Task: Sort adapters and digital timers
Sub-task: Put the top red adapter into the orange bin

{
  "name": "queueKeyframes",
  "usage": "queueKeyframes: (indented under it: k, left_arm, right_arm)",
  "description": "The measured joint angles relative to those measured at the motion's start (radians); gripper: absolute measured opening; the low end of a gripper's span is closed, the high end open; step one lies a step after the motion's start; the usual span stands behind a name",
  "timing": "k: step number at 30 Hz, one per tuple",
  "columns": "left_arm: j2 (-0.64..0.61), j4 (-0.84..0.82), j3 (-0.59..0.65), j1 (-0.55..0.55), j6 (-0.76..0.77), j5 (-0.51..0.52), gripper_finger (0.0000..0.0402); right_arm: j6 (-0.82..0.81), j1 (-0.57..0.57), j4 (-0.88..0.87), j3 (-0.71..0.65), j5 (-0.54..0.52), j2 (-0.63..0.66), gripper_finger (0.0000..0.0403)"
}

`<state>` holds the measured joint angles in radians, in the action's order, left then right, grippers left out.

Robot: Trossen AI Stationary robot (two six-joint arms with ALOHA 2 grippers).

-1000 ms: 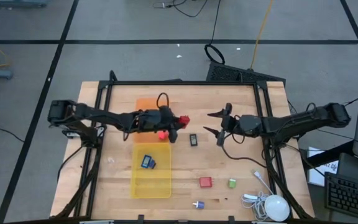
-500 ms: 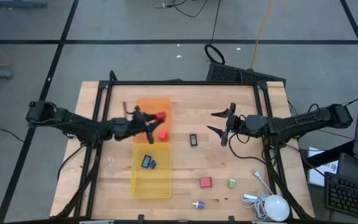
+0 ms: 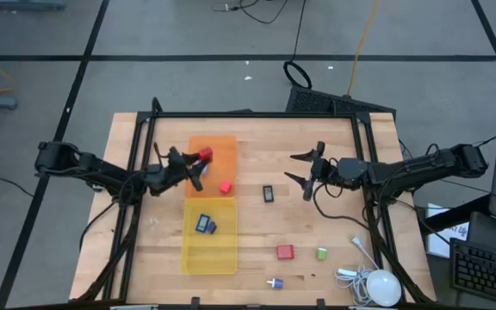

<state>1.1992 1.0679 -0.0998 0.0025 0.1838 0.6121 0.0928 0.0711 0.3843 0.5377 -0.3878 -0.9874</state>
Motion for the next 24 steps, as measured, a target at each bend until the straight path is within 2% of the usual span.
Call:
queueKeyframes:
  k: [12,24]
  left_arm:
    - [0.073,-0.114,-0.001,0.091,0.274,0.188,0.0128]
    - [0.215,-0.128,-0.036,0.178,0.272,0.226,0.0139]
  right_arm:
    - [0.005,-0.006,0.008,0.000,0.000,0.000,0.0256]
    - [0.005,-0.006,0.008,0.000,0.000,0.000,0.0256]
